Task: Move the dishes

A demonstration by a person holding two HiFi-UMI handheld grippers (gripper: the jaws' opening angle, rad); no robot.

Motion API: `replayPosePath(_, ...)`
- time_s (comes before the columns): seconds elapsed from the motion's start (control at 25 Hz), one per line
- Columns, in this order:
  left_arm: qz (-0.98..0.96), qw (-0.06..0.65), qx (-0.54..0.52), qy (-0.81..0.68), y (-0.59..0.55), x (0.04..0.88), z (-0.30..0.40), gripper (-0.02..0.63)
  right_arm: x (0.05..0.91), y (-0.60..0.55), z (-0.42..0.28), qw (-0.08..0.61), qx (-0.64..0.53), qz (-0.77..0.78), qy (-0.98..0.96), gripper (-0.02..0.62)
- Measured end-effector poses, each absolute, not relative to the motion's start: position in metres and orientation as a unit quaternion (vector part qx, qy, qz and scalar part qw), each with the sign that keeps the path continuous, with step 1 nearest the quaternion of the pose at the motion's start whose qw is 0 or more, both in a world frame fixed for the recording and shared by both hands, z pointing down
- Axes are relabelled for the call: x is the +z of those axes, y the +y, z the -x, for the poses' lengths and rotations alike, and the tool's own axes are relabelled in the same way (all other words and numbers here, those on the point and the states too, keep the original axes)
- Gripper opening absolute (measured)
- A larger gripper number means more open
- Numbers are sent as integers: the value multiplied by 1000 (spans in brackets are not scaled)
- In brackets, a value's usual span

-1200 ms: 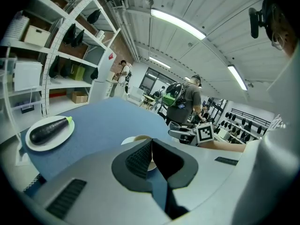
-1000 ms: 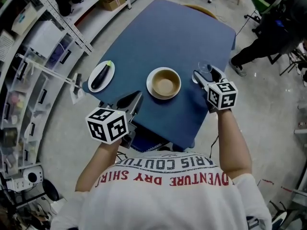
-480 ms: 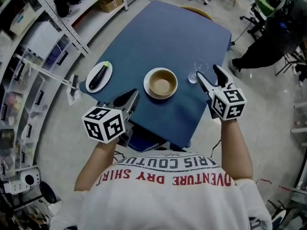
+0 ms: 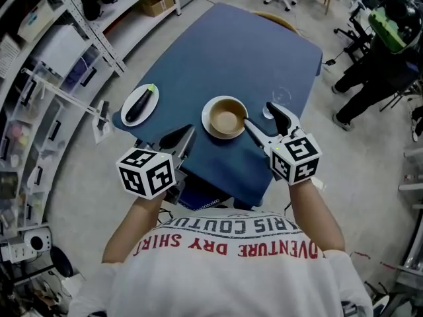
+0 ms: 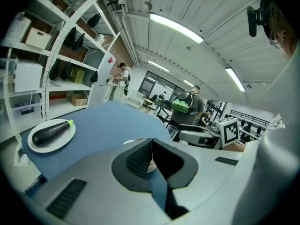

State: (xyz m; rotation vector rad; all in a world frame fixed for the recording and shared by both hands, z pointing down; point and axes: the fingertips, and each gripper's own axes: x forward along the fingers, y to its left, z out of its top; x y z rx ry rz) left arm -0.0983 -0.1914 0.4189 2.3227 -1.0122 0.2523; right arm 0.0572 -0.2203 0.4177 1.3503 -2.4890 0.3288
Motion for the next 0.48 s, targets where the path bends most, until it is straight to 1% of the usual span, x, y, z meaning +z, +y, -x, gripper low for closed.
replayPosePath(0.16, -869, 295, 95, -385, -191, 421, 102, 28, 447, -226, -44, 166, 137, -464, -859, 301)
replayPosePath(0.36, -864, 300, 96, -393, -189, 426, 110, 28, 488, -241, -43, 194, 176, -475, -840, 301)
replayPosePath(0.48, -861, 301, 97, -397, -187, 428, 115, 28, 506, -249, -45, 192, 209, -481, -830, 301)
